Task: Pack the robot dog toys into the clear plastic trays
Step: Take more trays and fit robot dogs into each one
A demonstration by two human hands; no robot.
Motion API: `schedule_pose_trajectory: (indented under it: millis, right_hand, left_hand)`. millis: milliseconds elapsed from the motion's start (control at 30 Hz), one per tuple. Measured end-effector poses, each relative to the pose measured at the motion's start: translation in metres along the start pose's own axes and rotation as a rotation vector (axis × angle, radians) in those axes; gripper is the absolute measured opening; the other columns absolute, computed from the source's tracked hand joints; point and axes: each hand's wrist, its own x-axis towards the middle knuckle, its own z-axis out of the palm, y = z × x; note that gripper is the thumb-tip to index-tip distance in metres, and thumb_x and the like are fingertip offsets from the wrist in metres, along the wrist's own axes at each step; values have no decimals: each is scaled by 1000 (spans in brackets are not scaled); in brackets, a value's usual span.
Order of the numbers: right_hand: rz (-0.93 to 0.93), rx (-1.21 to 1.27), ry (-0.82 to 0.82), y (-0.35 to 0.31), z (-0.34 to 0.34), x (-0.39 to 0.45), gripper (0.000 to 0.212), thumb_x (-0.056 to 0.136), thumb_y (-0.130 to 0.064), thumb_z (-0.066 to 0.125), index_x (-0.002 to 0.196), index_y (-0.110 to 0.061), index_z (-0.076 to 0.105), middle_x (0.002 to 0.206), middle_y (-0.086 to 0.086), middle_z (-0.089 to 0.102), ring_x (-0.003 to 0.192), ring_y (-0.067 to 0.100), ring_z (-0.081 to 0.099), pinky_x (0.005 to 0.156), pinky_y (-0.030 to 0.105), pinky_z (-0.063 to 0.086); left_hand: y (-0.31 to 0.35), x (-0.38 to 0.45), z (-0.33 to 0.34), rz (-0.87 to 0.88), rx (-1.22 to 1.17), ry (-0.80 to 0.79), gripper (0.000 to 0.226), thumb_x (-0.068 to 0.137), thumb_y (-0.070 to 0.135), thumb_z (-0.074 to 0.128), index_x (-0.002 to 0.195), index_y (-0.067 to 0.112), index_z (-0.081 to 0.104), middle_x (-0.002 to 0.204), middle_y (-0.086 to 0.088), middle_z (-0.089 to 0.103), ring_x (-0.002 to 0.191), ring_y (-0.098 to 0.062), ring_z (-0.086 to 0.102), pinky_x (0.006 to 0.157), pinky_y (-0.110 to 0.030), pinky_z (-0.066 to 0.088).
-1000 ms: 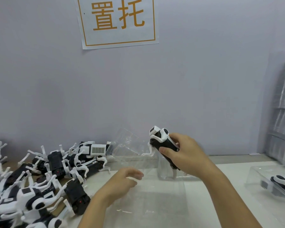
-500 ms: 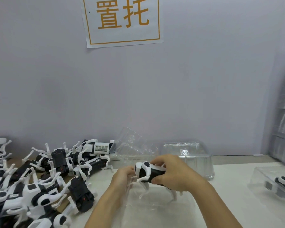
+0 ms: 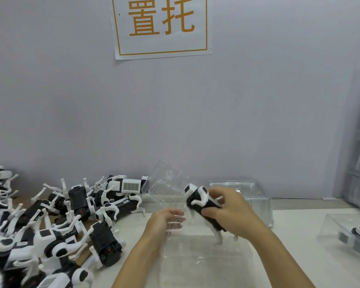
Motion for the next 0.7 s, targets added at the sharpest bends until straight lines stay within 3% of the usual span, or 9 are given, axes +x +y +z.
schedule_pose_trajectory:
  millis: [100, 233, 300, 400, 467, 567, 700]
  right_hand:
    - [14, 140, 117, 1, -15, 0, 28, 81, -11, 76, 95, -35, 73, 85, -18, 72, 81, 4, 66, 63, 22, 53]
    - [32, 256, 177, 4, -25, -1, 30, 82, -5, 74, 96, -31, 73, 86, -12, 73, 72, 3, 66, 47, 22, 51]
    - [29, 267, 186, 4, -26, -1, 30, 82, -4, 74, 97, -30, 73, 89, -10, 73, 73, 6, 67, 48, 21, 50]
    - [23, 282, 178, 4, -24, -1, 30, 81, -5, 75, 97, -30, 73, 91, -8, 73, 77, 5, 67, 49, 19, 50]
    - [16, 292, 176, 2, -24, -1, 31, 81, -5, 76, 95, -32, 73, 89, -8, 73, 75, 5, 67, 49, 19, 50]
    - [-1, 278, 200, 1, -28, -1, 32, 80, -5, 77, 90, -35, 73, 88, -11, 73, 78, 8, 67, 50, 17, 49]
    - [1, 315, 223, -1, -36, -2, 30, 80, -4, 76, 95, -31, 73, 95, -4, 73, 84, 17, 69, 46, 20, 49]
  left_hand:
    - [8, -4, -7, 42, 257, -23, 25, 91, 5, 46, 93, 13, 70, 86, -7, 75, 79, -18, 65, 67, -30, 37]
    - [24, -6, -24, 170, 872, -139, 17, 93, 42, 57, 97, 29, 68, 87, 4, 69, 74, -8, 61, 77, -29, 49]
    - [31, -12, -18, 252, 900, -139, 23, 87, 54, 63, 99, 35, 66, 95, 9, 67, 82, -5, 62, 73, -22, 49]
    - [34, -20, 8, 314, 979, -241, 27, 86, 50, 67, 111, 43, 61, 100, 12, 64, 87, -4, 62, 78, -20, 49]
    - [33, -23, 22, 317, 1113, -240, 27, 91, 39, 62, 117, 42, 59, 103, 9, 61, 86, -7, 59, 84, -27, 50]
    - [42, -26, 22, 228, 1321, -161, 46, 89, 26, 52, 133, 36, 42, 117, 0, 52, 87, -18, 61, 88, -35, 50]
    - [62, -39, 9, -180, 1289, -100, 74, 92, 26, 50, 151, 23, 6, 103, -7, 56, 61, -22, 67, 72, -33, 59]
